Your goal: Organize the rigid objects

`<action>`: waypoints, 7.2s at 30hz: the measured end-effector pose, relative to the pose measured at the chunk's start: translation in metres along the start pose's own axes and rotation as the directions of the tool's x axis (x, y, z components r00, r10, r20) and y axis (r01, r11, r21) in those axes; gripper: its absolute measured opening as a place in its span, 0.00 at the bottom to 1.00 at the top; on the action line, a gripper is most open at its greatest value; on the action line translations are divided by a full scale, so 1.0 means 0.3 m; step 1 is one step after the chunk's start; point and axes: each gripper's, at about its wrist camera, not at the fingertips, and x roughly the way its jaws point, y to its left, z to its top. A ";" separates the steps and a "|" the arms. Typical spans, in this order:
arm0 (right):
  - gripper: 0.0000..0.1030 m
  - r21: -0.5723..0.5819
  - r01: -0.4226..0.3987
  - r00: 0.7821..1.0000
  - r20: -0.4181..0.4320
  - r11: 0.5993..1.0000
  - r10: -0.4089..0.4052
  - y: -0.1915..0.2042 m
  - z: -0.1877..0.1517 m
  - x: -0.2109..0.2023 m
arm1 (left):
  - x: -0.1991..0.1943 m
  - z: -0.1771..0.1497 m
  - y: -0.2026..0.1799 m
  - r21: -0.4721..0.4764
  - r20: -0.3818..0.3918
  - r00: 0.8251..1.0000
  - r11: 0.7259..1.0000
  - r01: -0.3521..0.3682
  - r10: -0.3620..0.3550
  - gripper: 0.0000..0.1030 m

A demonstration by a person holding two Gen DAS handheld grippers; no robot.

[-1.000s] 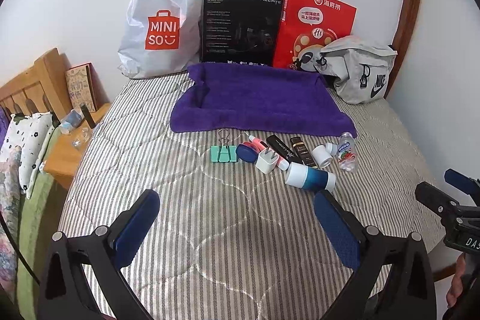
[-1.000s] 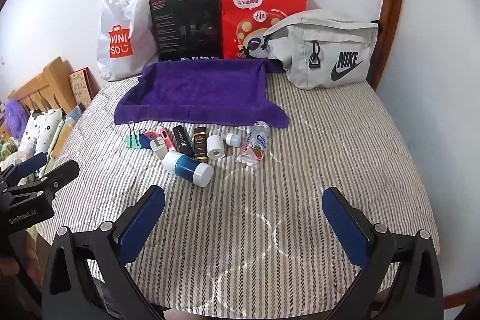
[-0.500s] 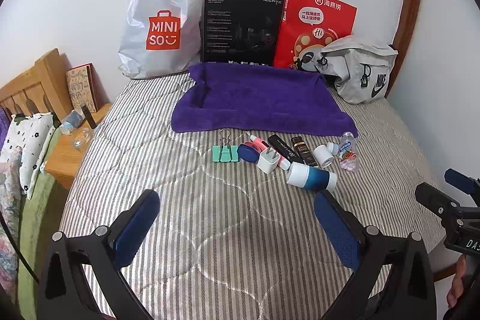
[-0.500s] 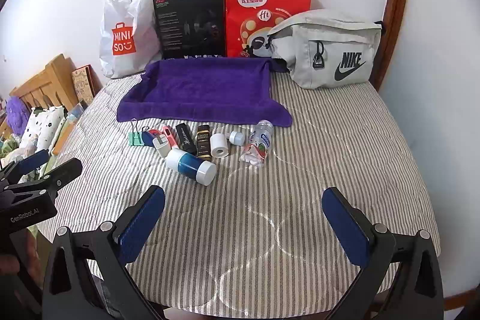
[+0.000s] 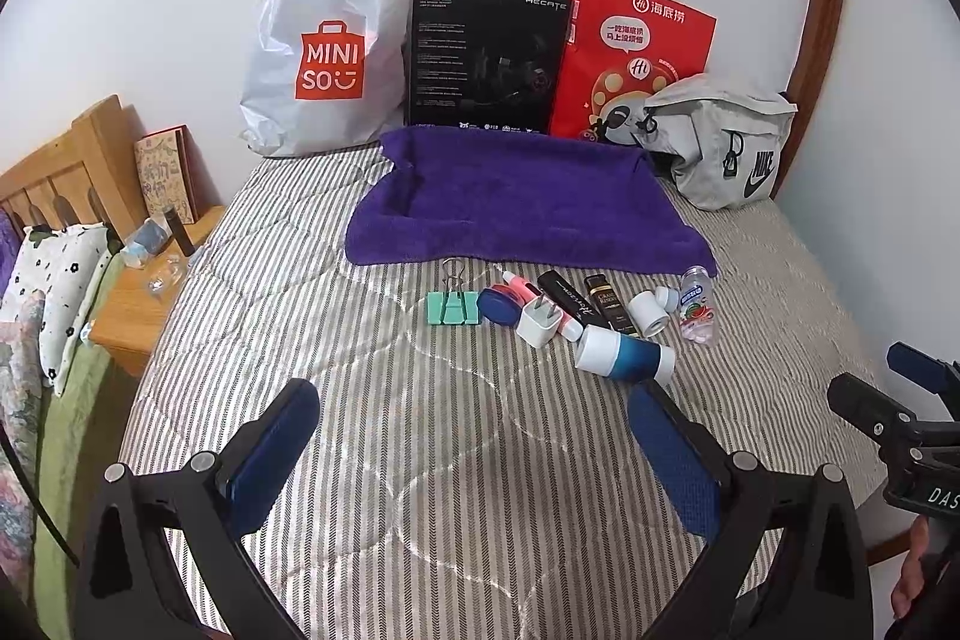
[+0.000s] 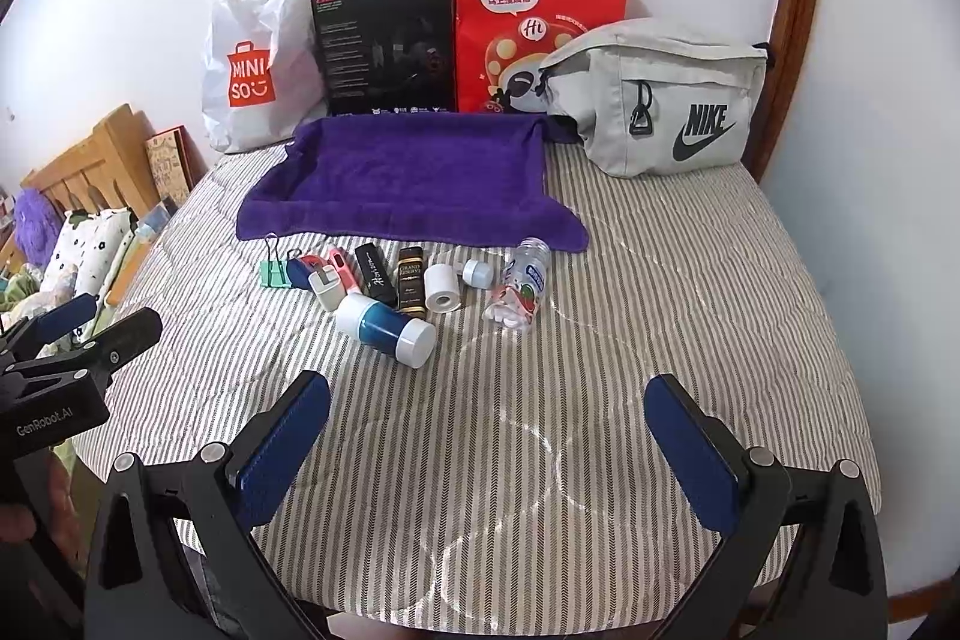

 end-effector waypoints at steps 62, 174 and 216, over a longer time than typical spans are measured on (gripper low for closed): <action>0.97 0.103 -0.062 0.987 -0.140 0.993 0.076 -0.206 0.014 0.398 | 0.498 0.042 0.036 0.034 -0.173 0.977 0.992 -0.119 0.123 1.00; 0.40 -0.031 -0.252 0.964 -0.099 0.967 0.248 -0.083 0.636 0.775 | 0.675 0.630 0.015 0.074 -0.039 0.999 0.997 0.002 0.000 0.38; 0.48 -0.250 -0.264 0.944 -0.266 0.932 0.196 0.010 0.640 1.097 | 1.050 0.625 -0.169 0.131 -0.258 0.966 0.991 0.009 0.026 0.54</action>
